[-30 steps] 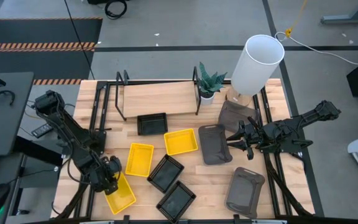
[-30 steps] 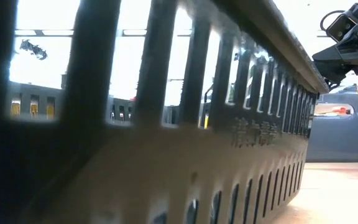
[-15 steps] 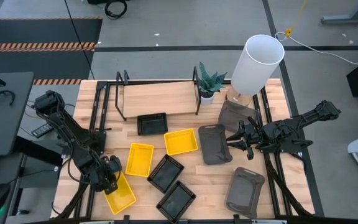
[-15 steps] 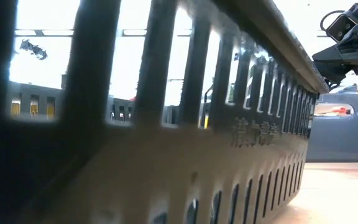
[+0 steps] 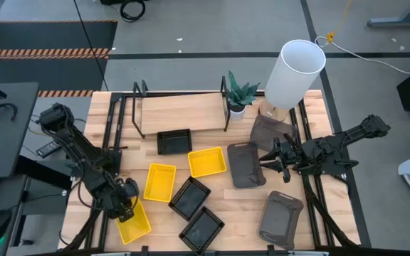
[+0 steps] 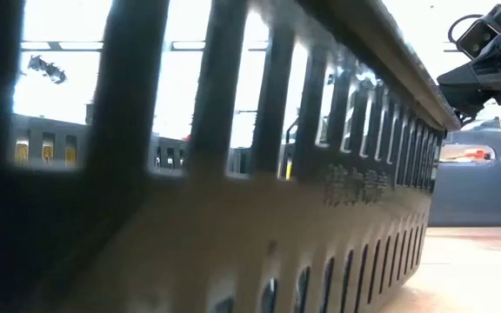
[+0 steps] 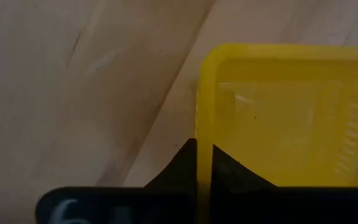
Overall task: Stack baskets on shelf by color
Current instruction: Stack the bottom left yellow bin on the middle yellow bin
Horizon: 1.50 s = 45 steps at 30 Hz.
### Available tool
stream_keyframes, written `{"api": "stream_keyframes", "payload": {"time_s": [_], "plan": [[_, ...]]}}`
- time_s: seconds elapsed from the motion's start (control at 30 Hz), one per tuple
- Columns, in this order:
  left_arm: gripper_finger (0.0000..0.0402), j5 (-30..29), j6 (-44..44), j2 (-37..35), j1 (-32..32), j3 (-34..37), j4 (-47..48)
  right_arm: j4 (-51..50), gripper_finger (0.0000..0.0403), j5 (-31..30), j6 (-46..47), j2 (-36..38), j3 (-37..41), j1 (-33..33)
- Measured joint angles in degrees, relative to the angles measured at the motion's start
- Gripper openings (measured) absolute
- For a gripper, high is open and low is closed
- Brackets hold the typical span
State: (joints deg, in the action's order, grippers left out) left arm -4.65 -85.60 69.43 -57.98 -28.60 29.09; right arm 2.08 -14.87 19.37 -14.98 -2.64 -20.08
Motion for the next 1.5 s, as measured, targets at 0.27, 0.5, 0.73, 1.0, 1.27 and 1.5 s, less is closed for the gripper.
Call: {"api": "stream_keyframes", "payload": {"time_s": [0.27, 0.5, 0.73, 1.0, 1.27, 1.5], "plan": [[0.001, 6.08, 1.38, -0.65, 0.05, 0.0, 0.33, 0.0, 0.0119, 0.02, 0.0, -0.01, 0.0, -0.01], [0.0006, 9.14, 3.9, -2.96, 1.98, -0.72, 1.67, 0.0, 0.0119, 0.0, 0.0, -0.01, -0.01, -0.01], [0.0006, 10.56, 10.49, -3.93, 5.59, -6.88, 15.98, -0.02, 0.0119, 0.02, 0.0, 0.01, 0.0, 0.01], [0.0006, 9.81, 19.93, -3.93, 10.95, -14.46, 30.67, 0.0, 0.0119, 0.0, 0.0, 0.0, 0.0, 0.0], [0.0006, 9.1, 33.3, -3.93, 20.56, -18.79, 37.31, 0.0, 0.0119, 0.02, 0.0, -0.01, 0.0, -0.01], [0.0006, 8.29, 46.57, -3.91, 30.43, -22.03, 39.67, -0.02, 0.0119, 0.0, 0.0, -0.01, -0.01, -0.01]]}}
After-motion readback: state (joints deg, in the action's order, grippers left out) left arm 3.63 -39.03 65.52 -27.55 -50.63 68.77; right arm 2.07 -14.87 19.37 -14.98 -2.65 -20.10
